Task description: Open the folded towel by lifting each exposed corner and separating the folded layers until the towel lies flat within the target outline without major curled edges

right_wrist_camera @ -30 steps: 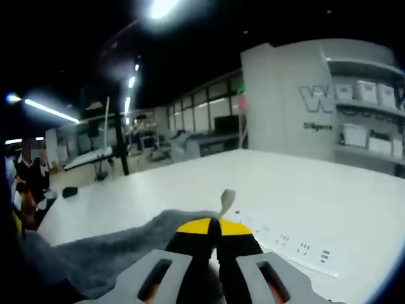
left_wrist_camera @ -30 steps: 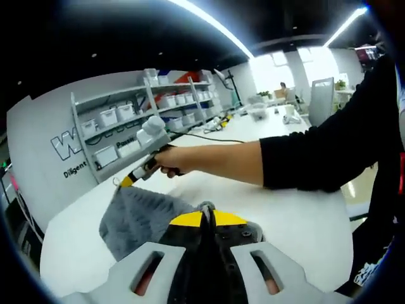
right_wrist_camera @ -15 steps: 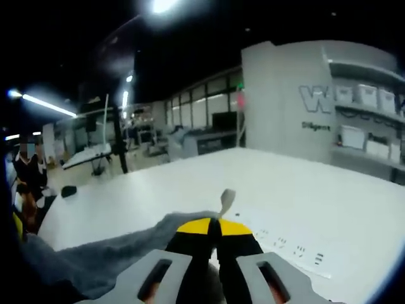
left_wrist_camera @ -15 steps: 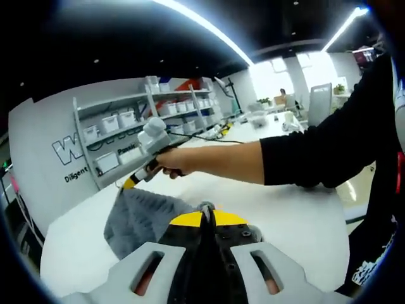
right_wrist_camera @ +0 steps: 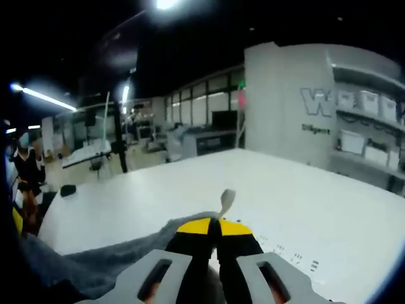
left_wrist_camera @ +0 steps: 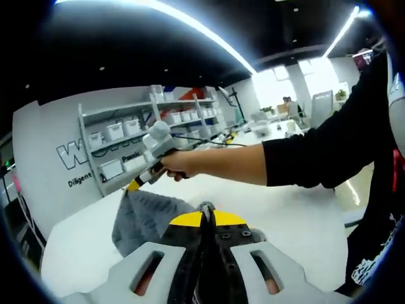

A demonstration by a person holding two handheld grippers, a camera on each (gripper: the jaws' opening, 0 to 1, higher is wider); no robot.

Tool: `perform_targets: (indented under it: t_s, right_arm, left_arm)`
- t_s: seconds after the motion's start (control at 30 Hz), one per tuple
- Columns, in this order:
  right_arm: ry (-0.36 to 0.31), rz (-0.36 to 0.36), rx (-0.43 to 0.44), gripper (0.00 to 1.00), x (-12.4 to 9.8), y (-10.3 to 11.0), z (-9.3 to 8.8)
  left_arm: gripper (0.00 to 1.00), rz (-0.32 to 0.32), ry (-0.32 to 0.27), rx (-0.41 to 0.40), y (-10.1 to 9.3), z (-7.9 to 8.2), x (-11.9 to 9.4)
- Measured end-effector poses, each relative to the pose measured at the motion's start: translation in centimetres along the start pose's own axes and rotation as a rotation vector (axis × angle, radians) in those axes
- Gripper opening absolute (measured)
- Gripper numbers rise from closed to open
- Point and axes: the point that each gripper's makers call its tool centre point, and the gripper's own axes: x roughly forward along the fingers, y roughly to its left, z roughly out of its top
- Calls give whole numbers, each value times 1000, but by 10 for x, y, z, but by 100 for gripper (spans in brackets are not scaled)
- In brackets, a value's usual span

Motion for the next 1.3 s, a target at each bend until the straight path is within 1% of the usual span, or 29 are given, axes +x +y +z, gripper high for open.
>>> perform_targets:
  t_s: [0.13, 0.2, 0.4, 0.47, 0.5, 0.53, 0.67, 0.8, 1.07, 1.13, 1.3]
  right_arm:
    - [19, -14, -22, 0, -1, 6, 1]
    - [18, -17, -26, 0, -3, 9, 4]
    - [20, -24, -38, 0, -3, 21, 6]
    - [24, -26, -43, 0, -1, 26, 6]
    - [26, -26, -43, 0, -1, 19, 8]
    - [26, -27, -43, 0, -1, 19, 9]
    - [29, -30, -44, 0, 2, 24, 14]
    - [29, -28, -44, 0, 6, 32, 19]
    - [40, -33, -51, 0, 11, 47, 21]
    - [40, -33, -53, 0, 14, 44, 25]
    - [45, -29, -63, 0, 21, 51, 28]
  left_arm:
    - [3, -3, -14, -9, 3, 1, -4]
    - [3, -1, -31, 3, 5, 3, -6]
    - [3, 9, -43, 12, 11, 2, -14]
    - [3, 13, -50, -1, 14, 3, -17]
    - [3, 7, -60, -26, 14, 4, -21]
    - [3, 9, -67, -33, 16, 5, -24]
    - [3, 31, -78, -39, 24, 5, -34]
    - [3, 41, -85, -44, 29, 3, -41]
    - [3, 42, -97, -52, 33, -1, -51]
    - [3, 45, -98, -51, 35, -2, -54]
    - [3, 54, -98, -54, 37, -4, -59]
